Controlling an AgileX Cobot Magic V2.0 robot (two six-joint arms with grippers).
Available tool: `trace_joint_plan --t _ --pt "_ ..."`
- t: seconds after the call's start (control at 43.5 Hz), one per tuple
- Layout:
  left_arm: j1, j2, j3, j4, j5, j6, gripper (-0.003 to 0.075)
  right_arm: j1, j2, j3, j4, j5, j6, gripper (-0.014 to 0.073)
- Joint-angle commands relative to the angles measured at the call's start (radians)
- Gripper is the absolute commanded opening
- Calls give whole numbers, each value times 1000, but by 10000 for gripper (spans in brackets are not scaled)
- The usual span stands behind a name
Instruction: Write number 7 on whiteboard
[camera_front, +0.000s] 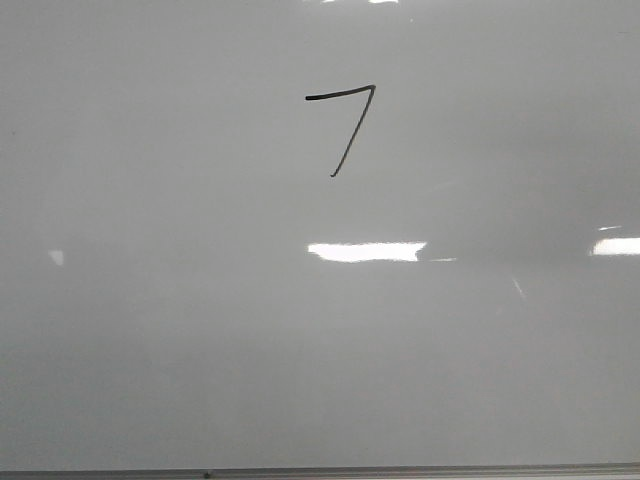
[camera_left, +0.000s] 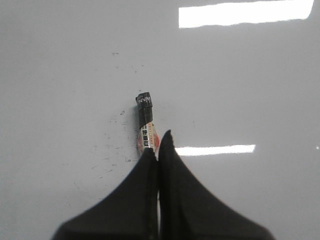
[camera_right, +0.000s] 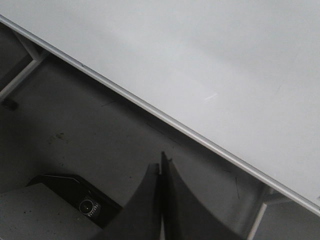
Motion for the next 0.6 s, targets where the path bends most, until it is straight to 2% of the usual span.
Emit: trace_joint_plan --t 0.0,0.069,0.345,0.414,0.575 --pt "-6 -13 14 -7 -84 -10 -20 -36 -31 -5 -1 -70 0 -67" --pt "-6 -13 14 -7 -84 -10 -20 -108 -76 32 -11 -122 0 -67" --pt "-6 -13 14 -7 -84 -10 -20 -458 -357 377 -11 -634 0 -67" --pt "-6 -13 14 -7 -84 -10 -21 -514 -407 473 -10 -739 0 -67" --pt "-6 -13 14 -7 -84 -10 -20 -552 -474 651 -9 -921 0 -67"
